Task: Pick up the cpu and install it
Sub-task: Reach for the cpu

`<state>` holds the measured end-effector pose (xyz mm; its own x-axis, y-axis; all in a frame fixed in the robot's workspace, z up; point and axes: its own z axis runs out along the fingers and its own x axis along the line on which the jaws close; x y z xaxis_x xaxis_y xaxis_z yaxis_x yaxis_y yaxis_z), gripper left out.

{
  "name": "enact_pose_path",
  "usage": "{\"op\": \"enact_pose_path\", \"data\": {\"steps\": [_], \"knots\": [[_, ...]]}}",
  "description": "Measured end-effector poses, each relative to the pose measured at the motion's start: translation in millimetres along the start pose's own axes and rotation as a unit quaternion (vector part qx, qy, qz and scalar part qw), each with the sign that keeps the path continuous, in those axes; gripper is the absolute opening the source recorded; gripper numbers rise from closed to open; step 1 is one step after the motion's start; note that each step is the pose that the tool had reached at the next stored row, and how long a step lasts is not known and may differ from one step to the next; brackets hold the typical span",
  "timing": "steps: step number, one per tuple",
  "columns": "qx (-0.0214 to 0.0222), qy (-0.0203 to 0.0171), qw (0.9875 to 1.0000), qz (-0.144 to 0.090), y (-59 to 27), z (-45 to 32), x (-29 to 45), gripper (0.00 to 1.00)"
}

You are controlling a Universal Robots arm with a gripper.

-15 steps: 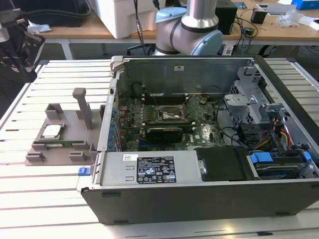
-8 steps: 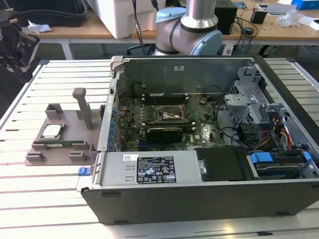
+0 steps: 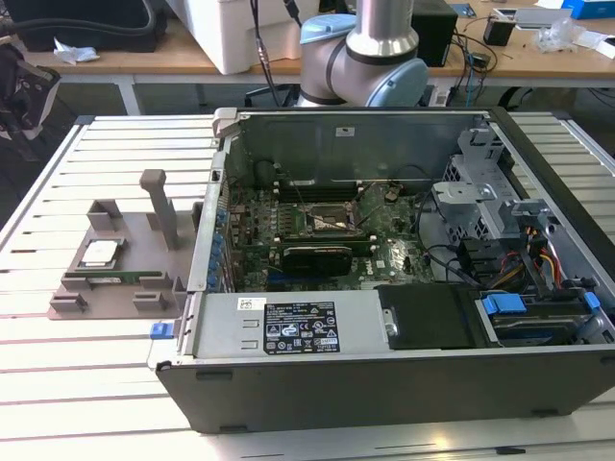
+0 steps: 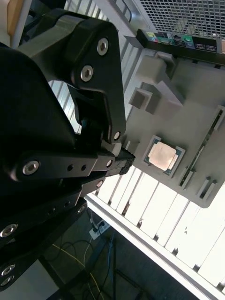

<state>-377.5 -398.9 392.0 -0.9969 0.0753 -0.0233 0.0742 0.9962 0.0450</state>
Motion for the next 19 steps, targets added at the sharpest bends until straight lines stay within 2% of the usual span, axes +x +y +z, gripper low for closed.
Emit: {"op": "enact_pose_path", "data": {"steps": [11,19], "knots": [[0.0000,0.0000,1.0000,0.000,-1.4,-0.3,17.7,0.11],[0.0000,0.0000,1.0000,0.000,-1.4,-0.3,18.5,0.11]]}}
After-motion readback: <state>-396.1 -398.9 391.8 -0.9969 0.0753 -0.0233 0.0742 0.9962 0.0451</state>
